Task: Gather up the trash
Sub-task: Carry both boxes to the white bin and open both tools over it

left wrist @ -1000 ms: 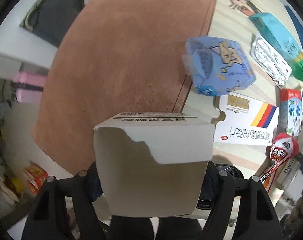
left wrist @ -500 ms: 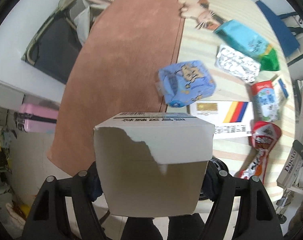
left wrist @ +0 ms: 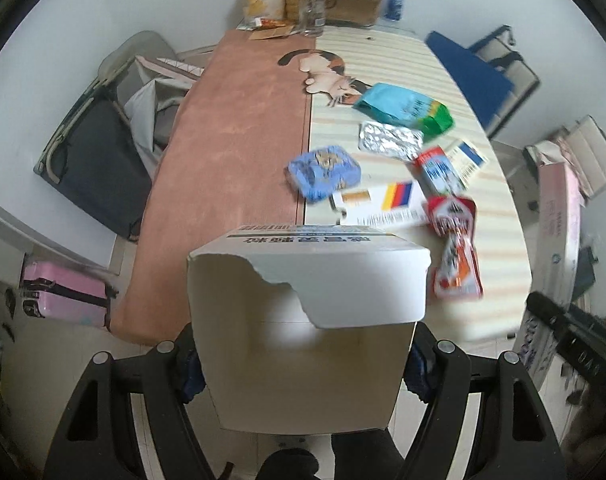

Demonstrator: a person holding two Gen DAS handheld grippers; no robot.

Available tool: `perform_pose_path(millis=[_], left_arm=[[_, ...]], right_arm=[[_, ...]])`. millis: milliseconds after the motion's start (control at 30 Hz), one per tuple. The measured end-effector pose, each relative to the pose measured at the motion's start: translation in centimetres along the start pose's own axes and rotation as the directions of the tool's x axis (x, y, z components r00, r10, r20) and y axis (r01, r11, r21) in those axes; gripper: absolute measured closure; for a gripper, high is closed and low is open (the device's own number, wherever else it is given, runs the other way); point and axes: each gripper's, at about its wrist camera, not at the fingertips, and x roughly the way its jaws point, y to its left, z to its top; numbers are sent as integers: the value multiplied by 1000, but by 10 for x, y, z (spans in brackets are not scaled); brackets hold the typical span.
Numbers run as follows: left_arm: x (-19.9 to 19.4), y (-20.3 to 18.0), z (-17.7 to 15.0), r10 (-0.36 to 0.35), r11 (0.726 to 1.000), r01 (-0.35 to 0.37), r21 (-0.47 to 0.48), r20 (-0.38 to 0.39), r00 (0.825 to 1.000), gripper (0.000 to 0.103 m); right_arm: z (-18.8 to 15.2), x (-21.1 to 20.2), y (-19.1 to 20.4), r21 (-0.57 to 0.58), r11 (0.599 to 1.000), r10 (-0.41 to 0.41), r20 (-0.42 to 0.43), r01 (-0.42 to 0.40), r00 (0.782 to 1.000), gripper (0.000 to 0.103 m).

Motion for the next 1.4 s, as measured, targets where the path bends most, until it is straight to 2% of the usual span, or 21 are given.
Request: perform_pose_path(millis=[100,200,300,367,500,633,667,700,800,867,900,933,967,1000,1067,1100,1167,1200,1267,1400], left_arm=[[-11,13,-37,-42,999,42,17,-7,999,30],[-7,22,-69,-64,998,65,18,-48,997,29],[7,27,-98,-77,997,79,14,-105,992,30],[28,30,-116,-81,996,84,8,-157,984,30],[94,38,-157,-119,993,110,-48,-274,954,30],[184,49,-190,-159,985,122,-124,-362,919,30],[215,52,-199,-183,980,134,-150,-391,902,30],[233,54,-204,-194,977,137,-164,-407,892,30],[319,55,-225,-238,967,159,-199,-480,844,29],[366,56,-236,-244,966,161,-200,-516,821,27],[385,57,-239,-236,969,155,-194,-525,818,25],[398,57,-242,-231,970,155,-185,-527,818,22],[411,58,-245,-225,973,155,-174,-531,817,7],[427,59,-247,-205,977,141,-159,-533,821,0],[439,65,-252,-188,981,128,-148,-524,831,0],[444,69,-256,-160,985,104,-135,-517,841,0],[445,73,-258,-124,990,71,-125,-492,862,0],[442,80,-263,-101,992,49,-120,-475,874,0],[435,86,-265,-58,995,12,-103,-455,889,0],[421,94,-276,-3,996,-39,-84,-452,892,0]], right_arm=[[-55,-11,16,-1,1000,3,-21,-3,1000,55],[-104,-9,24,14,1000,16,-72,-15,997,55],[-153,6,29,18,999,29,-148,-27,988,55],[-187,28,30,23,999,40,-219,-36,975,55],[-242,84,29,33,998,63,-339,-55,939,55],[-290,172,14,55,996,86,-449,-69,889,55],[-302,203,10,63,995,96,-478,-76,873,55],[-312,228,6,67,995,101,-498,-78,861,55],[-336,305,0,63,994,105,-547,-84,830,55],[-350,351,-4,67,993,119,-585,-99,802,55],[-354,371,-5,63,993,121,-599,-104,791,55],[-359,391,-5,58,991,131,-617,-121,776,55],[-365,414,-5,61,989,143,-629,-135,764,54],[-367,430,-5,64,989,145,-633,-136,760,54],[-371,455,-6,63,988,148,-637,-140,757,50],[-371,464,-7,58,990,137,-631,-130,763,36],[-374,470,-9,56,993,116,-605,-104,788,19],[-374,471,-9,54,994,106,-596,-92,796,15],[-373,467,-11,41,998,58,-568,-43,821,7],[-360,463,-6,-18,999,-43,-516,40,856,3]])
